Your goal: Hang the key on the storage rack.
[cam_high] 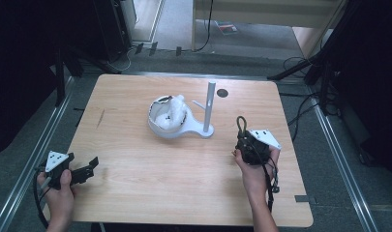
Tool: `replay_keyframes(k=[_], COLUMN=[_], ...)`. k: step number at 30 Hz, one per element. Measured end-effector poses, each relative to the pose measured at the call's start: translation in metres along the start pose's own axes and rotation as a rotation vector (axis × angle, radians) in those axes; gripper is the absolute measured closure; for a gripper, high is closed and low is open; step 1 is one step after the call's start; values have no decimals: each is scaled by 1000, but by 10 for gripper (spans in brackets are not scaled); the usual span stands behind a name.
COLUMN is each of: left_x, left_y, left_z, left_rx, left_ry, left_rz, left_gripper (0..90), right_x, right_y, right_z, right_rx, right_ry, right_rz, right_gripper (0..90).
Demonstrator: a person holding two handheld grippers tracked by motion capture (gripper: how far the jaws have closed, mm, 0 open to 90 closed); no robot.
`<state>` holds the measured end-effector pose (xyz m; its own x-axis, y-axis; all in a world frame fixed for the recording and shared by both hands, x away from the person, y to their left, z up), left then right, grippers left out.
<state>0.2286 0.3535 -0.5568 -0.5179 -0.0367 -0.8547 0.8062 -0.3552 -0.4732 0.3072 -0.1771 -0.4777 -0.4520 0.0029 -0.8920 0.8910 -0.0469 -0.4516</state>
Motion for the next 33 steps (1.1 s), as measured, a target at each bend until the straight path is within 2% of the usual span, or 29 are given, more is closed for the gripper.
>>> replay_keyframes(k=[8,23,33], left_x=[0,0,0], left_y=[0,0,0], left_z=[0,0,0], left_rx=[1,1,0], left_ry=[-1,-2,-3], left_rz=[0,-2,-1], left_gripper=[70,70,70], right_x=[-8,-25,-31], right_y=[-16,-45,-59], right_z=[-6,-19,-31], right_rx=[-16,-97,-144], right_ry=[3,-6,-19], right_rz=[78,213,271], right_gripper=[741,739,737])
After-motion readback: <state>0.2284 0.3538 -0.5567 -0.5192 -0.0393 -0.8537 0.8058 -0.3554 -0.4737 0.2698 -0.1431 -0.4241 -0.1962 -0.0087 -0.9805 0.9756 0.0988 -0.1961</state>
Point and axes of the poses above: each handheld gripper's, and its own axes: y roughly forward along the jaws, x roughly out of its underside, z roughly to its right, the point moved 1 cm from there along y, roughly forward along the jaws, and after that the axes turned 12 degrees about x, right-handed, at the moved point
